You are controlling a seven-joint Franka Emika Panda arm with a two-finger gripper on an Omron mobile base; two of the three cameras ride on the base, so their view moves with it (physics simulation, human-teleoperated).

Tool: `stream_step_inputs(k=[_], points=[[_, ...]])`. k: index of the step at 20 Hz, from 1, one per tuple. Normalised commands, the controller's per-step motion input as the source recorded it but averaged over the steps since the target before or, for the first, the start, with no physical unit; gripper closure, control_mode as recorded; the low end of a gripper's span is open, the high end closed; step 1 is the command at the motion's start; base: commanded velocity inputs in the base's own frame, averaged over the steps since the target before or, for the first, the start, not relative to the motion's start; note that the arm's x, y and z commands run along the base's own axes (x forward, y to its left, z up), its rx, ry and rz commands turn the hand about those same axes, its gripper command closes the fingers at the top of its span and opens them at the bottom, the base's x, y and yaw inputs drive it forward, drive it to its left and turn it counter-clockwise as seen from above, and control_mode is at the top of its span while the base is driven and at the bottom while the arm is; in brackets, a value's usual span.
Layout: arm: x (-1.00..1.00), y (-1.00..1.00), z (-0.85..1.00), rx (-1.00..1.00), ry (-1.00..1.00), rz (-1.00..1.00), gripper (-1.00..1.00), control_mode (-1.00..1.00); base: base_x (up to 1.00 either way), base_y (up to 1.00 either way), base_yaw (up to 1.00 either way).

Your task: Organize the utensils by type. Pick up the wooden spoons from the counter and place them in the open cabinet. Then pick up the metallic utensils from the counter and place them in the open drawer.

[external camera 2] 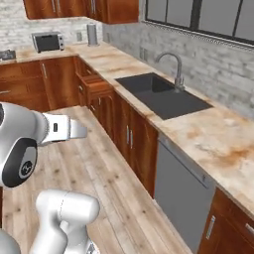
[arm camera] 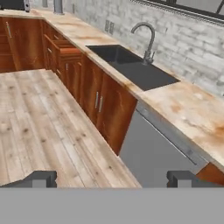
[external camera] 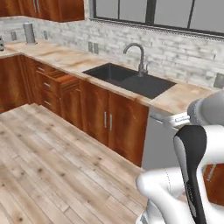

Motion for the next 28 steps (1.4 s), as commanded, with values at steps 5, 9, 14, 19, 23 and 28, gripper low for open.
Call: stream_step_inputs(k=[5, 9, 14, 19, 23, 28], points=[[0.0, 0.0, 0.0, 0.0, 0.0, 0.0, -1.0, 1.0, 0.89, -0.07, 0.64], [0.0, 0.0, 0.0, 0.0, 0.0, 0.0, -1.0, 1.0, 1.0, 0.03, 0.4], [0.0, 0.0, 0.0, 0.0, 0.0, 0.0, -1.0, 1.0, 1.0, 0.06, 0.33], [0.0, 0.0, 0.0, 0.0, 0.0, 0.0, -1.0, 1.0, 1.0, 0.19, 0.21], [0.0, 0.0, 0.0, 0.0, 0.0, 0.0, -1.0, 1.0, 1.0, 0.2, 0.28], [0.0, 0.0, 0.0, 0.0, 0.0, 0.0, -1.0, 1.0, 1.0, 0.17, 0.31]])
